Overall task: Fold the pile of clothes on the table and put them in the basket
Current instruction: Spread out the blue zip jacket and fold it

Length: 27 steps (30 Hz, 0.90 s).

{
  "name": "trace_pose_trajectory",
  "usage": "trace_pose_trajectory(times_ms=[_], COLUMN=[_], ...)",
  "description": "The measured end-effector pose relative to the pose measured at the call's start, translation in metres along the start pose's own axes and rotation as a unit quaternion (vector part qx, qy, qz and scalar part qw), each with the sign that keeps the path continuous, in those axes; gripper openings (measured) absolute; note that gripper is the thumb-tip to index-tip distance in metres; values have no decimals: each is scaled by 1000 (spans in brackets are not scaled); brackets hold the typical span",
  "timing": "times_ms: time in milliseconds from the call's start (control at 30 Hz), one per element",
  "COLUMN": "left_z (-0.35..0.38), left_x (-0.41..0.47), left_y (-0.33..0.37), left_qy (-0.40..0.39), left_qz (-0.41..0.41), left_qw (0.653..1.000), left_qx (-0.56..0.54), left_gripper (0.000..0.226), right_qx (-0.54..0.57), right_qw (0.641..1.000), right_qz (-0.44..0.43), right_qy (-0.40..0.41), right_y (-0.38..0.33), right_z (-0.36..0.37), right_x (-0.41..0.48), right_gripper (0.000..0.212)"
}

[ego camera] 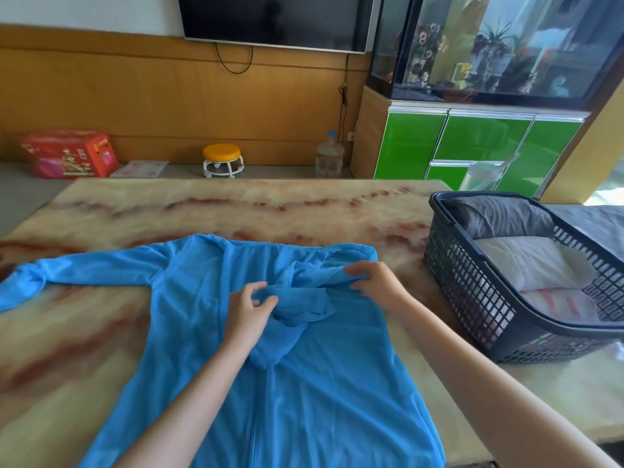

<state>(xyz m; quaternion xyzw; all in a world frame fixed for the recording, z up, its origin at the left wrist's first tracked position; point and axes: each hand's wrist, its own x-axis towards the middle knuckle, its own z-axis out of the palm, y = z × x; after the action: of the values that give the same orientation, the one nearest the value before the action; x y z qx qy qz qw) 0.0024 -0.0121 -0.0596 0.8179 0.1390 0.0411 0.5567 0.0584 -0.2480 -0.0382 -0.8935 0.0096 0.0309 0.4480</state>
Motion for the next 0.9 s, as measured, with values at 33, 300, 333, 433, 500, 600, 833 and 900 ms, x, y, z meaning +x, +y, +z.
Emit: trace_pose_trajectory(times_ms=[33,300,333,433,500,600,833,900], left_z=[3,37,37,34,27,8,-24,-22], left_x=[-2,17,22,37,47,63,69,72], left_y=[1,-11,-12,-12,-6,9,13,10], left_qy=[-38,-62,-58,-17,23,49,-41,-2], left_qz=[26,231,230,194,113,-100,-264,-245], left_qw=[999,904,906,952,991,965,860,862], left_qx=[4,354,351,235,66,-236,-435,-443], left_gripper=[41,62,52,15,2,5,17,16], right_qx=[-24,-158,-183,-228,-211,-45,-65,-111], right_qw=[1000,985,980,970,972,992,996,992], right_qz=[5,-29,-42,-55,-62,-55,-9,-2], right_qy=[6,70,67,64,87,108,53,52], right_y=[11,30,32,36,38,33,20,24], right_z=[-4,-4,-4,-5,-6,-13,-20,-18], right_x=[1,22,27,42,53,64,89,92], right_gripper=[41,40,38,18,6,25,33,21])
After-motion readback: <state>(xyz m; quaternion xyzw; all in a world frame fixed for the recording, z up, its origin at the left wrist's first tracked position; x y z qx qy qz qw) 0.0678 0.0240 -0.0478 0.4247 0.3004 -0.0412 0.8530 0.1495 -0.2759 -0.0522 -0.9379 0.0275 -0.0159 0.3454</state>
